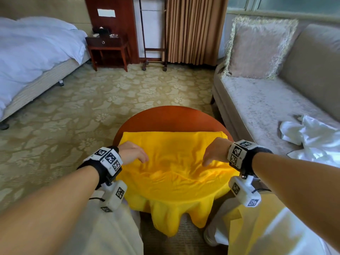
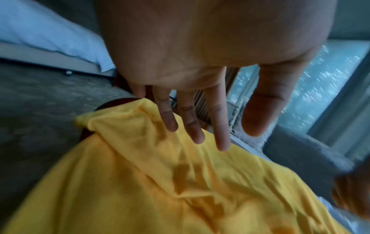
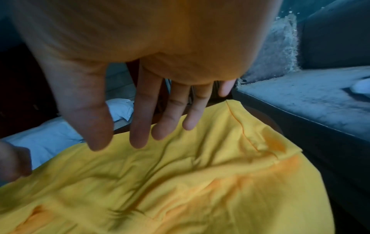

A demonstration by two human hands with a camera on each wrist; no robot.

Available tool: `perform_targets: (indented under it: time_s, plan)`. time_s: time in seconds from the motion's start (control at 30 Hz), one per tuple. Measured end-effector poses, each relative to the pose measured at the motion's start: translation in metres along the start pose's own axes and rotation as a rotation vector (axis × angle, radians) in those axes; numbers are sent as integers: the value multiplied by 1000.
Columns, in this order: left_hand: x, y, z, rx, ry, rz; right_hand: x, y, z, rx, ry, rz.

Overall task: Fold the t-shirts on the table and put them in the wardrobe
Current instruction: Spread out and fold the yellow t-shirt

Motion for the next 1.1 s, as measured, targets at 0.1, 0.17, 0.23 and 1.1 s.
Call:
perform_targets:
  time_s: [0.1, 0.17, 0.23, 1.1]
  plan:
    - [7, -17, 8, 97, 166, -108, 0, 6, 4, -35, 4, 63]
    - [11, -27, 14, 185, 293, -160, 6, 12, 9, -103, 57, 76]
    - [17, -33, 19, 250, 395, -187, 13, 20, 17, -174, 125, 104]
    - [66, -69, 133, 493, 553, -307, 55, 71, 124, -389, 476, 813]
Point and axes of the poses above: each hand's wrist, its own z-axis towards the middle knuckle, its own x-axis out of the back of the hand, y = z × x, the point moved 3 cm from there along z, towards the middle knuckle, and after that the axes turned 11 degrees about z, right-handed, at the moved point
